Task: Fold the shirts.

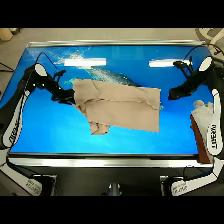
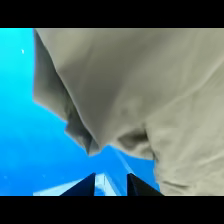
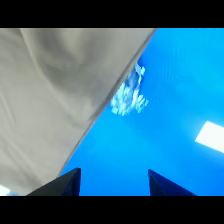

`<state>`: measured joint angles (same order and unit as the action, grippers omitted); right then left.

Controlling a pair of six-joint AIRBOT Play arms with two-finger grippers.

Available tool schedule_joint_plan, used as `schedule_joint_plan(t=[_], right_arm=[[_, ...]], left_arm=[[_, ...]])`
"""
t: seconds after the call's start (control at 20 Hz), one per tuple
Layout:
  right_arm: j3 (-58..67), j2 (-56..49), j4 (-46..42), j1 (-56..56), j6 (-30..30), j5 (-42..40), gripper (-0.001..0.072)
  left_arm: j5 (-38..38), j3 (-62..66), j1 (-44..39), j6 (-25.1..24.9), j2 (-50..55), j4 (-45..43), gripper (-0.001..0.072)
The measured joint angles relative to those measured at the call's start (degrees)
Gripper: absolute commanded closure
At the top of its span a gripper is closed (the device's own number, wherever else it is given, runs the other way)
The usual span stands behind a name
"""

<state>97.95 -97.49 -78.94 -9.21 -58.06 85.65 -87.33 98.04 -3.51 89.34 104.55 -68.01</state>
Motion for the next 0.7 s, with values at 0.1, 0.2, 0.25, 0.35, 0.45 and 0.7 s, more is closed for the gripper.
schedule_joint_plan(t=[0.1,0.2,0.25,0.35,0.45,0.7], right_arm=[[-4.28,1.38,-0.44,-0.74,1.09,1.40,0.0299],[-8.15,2.40,-0.87,-1.18,2.10,1.55,0.0299],[-9.62,2.71,-1.01,-1.29,2.54,1.57,0.0299],[-11.82,3.13,-0.96,-1.40,3.10,1.46,0.0299],[-13.16,3.34,-1.03,-1.55,3.52,1.31,0.0299],[-15.19,3.50,-1.05,-1.55,3.78,0.94,0.0299]], left_arm=[[1.14,-5.99,-0.42,-0.63,-2.25,0.57,0.0374],[4.13,-12.15,-0.79,-1.09,-4.17,1.27,0.0285],[6.03,-15.08,-0.92,-1.20,-4.70,2.03,0.0220],[9.35,-19.69,-1.11,-1.40,-5.29,4.24,0.0222],[13.84,-22.62,-1.53,-1.60,-5.55,6.84,0.0226],[22.14,-25.14,-2.84,-1.79,-5.86,12.33,0.0236]])
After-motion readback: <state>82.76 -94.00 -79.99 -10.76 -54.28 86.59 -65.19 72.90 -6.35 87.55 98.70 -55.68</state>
